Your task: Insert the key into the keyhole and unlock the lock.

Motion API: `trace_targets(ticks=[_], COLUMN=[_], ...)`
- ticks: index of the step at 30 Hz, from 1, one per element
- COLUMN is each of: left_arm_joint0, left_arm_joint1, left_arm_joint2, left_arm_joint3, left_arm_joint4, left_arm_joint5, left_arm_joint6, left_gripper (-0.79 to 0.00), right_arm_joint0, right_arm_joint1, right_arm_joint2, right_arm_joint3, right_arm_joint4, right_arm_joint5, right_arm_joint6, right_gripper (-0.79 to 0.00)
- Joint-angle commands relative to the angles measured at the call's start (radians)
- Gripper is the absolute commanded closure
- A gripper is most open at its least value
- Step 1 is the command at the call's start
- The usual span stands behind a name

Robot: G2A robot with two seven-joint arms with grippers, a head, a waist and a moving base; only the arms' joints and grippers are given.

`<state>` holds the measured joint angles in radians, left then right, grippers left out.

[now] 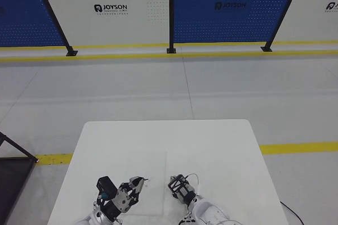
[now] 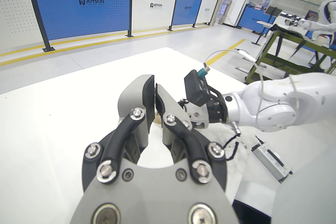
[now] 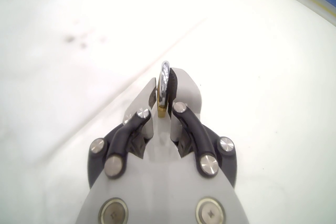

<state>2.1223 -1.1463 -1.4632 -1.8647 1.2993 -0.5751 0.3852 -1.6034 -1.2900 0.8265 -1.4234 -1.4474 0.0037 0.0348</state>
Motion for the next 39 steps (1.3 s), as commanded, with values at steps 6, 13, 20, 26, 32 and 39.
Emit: trace_targets(ticks=[6, 13, 20, 26, 32, 39], left_arm_joint0=[0.000, -0.039, -0.112, -0.192, -0.192, -0.192], left_arm_joint1=[0.000, -0.005, -0.010, -0.022, -0.022, -0.022], left_arm_joint2=[0.000, 0.035, 0.104, 0.184, 0.184, 0.184], left_arm_joint3=[0.000, 0.018, 0.098, 0.189, 0.189, 0.189], left_arm_joint4=[0.000, -0.089, -0.141, -0.217, -0.217, -0.217], left_arm_joint5=[0.000, -0.013, -0.170, -0.259, -0.259, -0.259], left_arm_joint6=[0.000, 0.034, 0.218, 0.298, 0.298, 0.298], left_gripper=[0.000, 0.000, 0.000, 0.000, 0.000, 0.000], right_arm_joint0=[-0.023, -0.099, -0.103, -0.087, -0.086, -0.086], right_arm_joint1=[0.013, 0.056, 0.068, 0.076, 0.077, 0.077], right_arm_joint2=[0.060, 0.230, 0.262, 0.274, 0.280, 0.280], right_arm_joint3=[-0.076, -0.206, -0.204, -0.172, -0.172, -0.172], right_arm_joint4=[0.063, 0.307, 0.499, 0.618, 0.619, 0.619], right_arm_joint5=[-0.053, -0.410, -0.708, -0.917, -0.926, -0.926], right_arm_joint6=[-0.064, -0.263, -0.349, -0.381, -0.379, -0.379], right_gripper=[0.000, 0.000, 0.000, 0.000, 0.000, 0.000])
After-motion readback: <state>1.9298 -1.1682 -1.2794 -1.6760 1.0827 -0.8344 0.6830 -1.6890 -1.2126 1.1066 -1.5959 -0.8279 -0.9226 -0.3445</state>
